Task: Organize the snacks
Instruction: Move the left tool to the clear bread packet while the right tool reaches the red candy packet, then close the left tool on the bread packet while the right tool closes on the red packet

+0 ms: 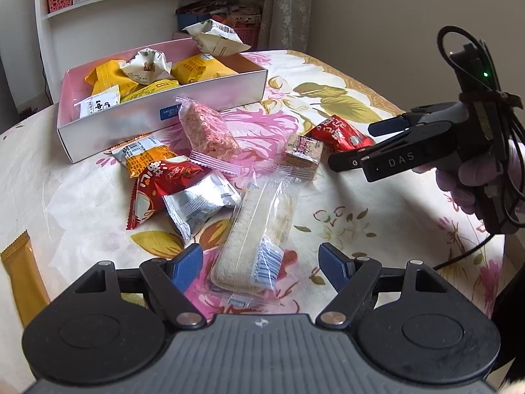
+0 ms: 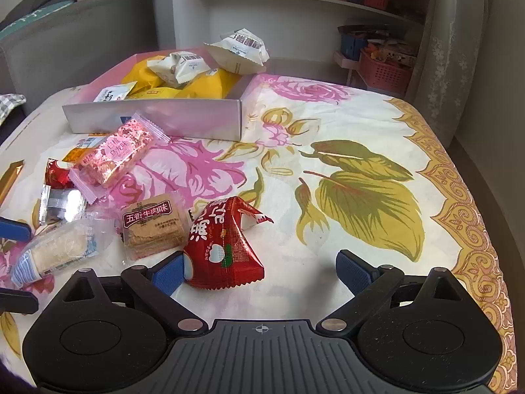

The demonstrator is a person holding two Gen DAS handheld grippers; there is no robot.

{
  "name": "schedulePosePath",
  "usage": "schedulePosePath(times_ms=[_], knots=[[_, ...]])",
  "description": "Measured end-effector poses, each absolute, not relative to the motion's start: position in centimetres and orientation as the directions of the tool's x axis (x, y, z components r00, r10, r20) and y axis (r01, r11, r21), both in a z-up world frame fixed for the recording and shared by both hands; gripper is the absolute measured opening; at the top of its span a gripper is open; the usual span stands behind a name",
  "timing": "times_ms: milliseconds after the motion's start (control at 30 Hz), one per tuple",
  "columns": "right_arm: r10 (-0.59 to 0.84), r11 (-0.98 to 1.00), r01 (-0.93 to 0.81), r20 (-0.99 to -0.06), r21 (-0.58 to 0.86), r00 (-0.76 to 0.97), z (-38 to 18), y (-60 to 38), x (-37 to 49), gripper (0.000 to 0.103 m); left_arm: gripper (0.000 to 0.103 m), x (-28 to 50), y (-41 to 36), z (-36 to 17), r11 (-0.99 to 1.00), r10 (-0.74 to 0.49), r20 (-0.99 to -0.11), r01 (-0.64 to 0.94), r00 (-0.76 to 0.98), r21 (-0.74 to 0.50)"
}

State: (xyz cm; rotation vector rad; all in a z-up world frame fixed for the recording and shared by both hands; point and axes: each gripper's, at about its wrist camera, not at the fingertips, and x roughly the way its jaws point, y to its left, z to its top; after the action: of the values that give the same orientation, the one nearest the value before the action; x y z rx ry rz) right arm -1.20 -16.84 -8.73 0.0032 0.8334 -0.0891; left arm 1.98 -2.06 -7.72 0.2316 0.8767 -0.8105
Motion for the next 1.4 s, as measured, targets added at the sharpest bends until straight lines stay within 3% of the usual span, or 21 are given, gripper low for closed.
schedulePosePath(times_ms=[200, 367, 700, 933, 1400], knots=[[-0.066, 0.998, 0.051, -0.723, -0.042, 0.688, -8.6, -16.3, -1.2, 0.095, 0.059, 2.0, -3.0, -7.8, 0.686, -0.537, -0.755, 0.715, 0.375, -0.133], [-0.05, 0.999, 0.038, -0.717, -0.034, 0.696, -8.6, -16.2, -1.0, 0.084, 0.048, 1.9, -3.5, -8.1, 0.696, -0.516, -0.766, 0.709, 0.384, -0.113], [-0.03, 1.0, 0.023, -0.712, -0.02, 0.701, -8.4, -15.9, -0.9, 0.047, 0.034, 2.3, -3.5, -7.9, 0.726, -0.503, -0.767, 0.676, 0.397, -0.126], [-0.027, 1.0, 0.017, -0.709, -0.021, 0.705, -7.8, -15.8, -0.9, 0.047, 0.022, 1.9, -3.7, -7.3, 0.719, -0.515, -0.757, 0.684, 0.403, -0.125], [0.003, 0.998, 0.046, -0.693, 0.053, 0.721, -5.7, -16.6, -1.1, 0.041, 0.019, 2.0, -3.1, -5.9, 0.749, -0.52, -0.737, 0.645, 0.432, -0.151]])
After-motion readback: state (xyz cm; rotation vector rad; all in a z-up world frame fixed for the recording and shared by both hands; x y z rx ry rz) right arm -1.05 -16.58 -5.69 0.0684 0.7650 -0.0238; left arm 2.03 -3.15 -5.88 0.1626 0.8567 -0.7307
